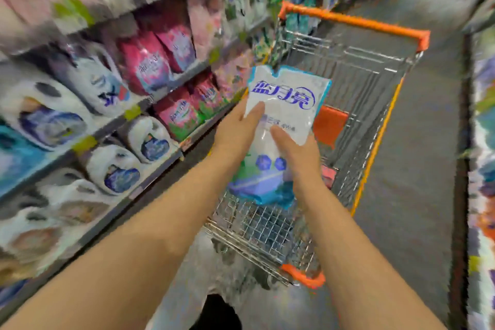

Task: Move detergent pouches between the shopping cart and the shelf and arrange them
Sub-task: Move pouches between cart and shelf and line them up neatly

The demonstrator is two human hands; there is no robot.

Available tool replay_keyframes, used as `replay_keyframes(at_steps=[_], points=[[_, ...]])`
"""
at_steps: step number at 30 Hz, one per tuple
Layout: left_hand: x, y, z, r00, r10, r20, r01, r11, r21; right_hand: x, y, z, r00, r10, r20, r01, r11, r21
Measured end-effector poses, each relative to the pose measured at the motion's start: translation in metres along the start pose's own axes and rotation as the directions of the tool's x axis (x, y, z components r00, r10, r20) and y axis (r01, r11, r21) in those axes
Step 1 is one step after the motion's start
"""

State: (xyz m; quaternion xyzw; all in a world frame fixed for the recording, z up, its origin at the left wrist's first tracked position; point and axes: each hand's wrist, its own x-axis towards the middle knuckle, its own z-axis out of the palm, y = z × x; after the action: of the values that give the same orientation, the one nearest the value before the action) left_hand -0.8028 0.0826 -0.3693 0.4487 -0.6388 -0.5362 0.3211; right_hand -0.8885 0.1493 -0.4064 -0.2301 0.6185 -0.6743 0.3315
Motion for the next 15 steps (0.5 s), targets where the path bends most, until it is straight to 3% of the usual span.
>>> replay_keyframes(at_steps=[8, 15], points=[[-0.071, 0.092, -0.169, 0.928, 0.346, -0.135, -0.336, 0.937, 0.092, -0.072, -0.111, 0.123, 0.922, -0.264, 0.283, 0.209, 0.955, 0.209], [-0.122, 0.131, -0.344, 0.795, 0.503, -0.339, -0.435, 0.862, 0.259, -0.162, -0.179, 0.274, 0.783, -0.41, 0.468, 0.203, 0.879, 0.431]])
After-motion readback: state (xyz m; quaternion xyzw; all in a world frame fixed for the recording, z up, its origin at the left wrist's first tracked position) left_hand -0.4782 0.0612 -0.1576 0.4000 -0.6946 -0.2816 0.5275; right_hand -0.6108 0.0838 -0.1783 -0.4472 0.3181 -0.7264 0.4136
